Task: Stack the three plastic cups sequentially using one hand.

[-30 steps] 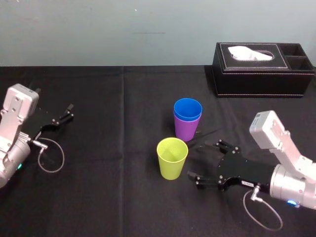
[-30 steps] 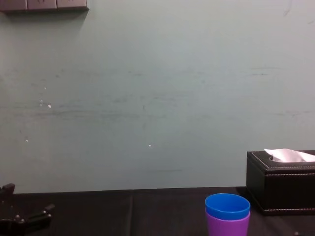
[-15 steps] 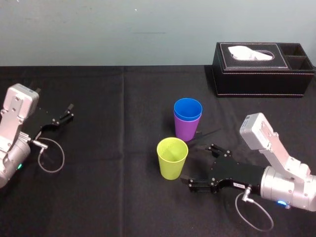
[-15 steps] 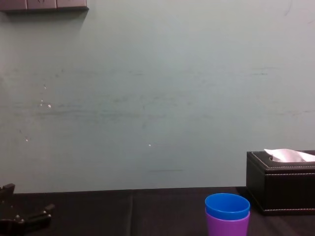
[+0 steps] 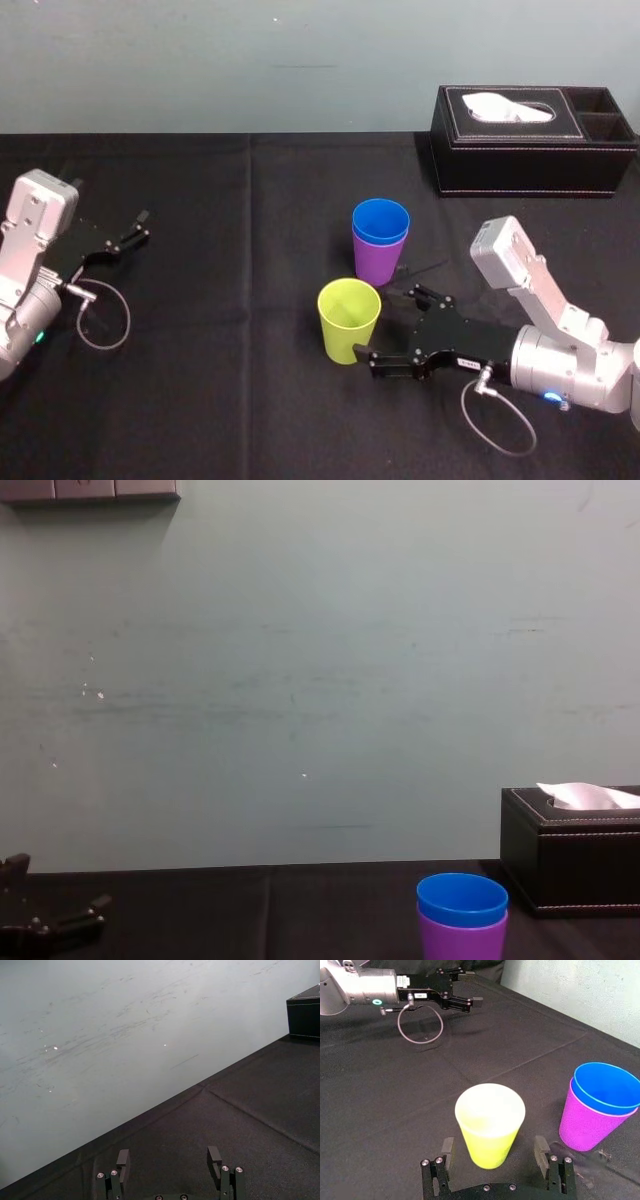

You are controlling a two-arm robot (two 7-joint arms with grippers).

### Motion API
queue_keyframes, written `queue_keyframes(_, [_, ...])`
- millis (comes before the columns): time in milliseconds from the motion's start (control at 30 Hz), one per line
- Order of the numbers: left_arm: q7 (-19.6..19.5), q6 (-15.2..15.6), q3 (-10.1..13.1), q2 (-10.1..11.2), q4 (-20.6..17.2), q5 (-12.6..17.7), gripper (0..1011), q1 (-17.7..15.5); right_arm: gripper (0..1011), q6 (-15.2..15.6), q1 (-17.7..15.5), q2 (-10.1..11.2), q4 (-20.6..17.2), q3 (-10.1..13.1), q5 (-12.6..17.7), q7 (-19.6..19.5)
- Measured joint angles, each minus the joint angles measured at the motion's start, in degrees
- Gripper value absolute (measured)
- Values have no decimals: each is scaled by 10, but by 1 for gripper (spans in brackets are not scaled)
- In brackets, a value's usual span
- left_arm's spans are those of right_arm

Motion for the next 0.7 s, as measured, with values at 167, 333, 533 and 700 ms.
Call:
queue_keyframes(167, [0, 0, 0, 0, 0, 0, 1011, 0, 1003, 2, 11, -7, 12, -7, 2, 2])
queue_keyframes(333, [0, 0, 0, 0, 0, 0, 1011, 0, 1003, 2, 25, -15, 28, -17, 2, 4])
queue_keyframes(533, [0, 0, 0, 0, 0, 0, 1011, 0, 1003, 2, 37, -23, 40, -27, 0, 5])
queue_keyframes(700, [0, 0, 0, 0, 0, 0, 1011, 0, 1003, 2, 46, -29, 46, -35, -6, 4])
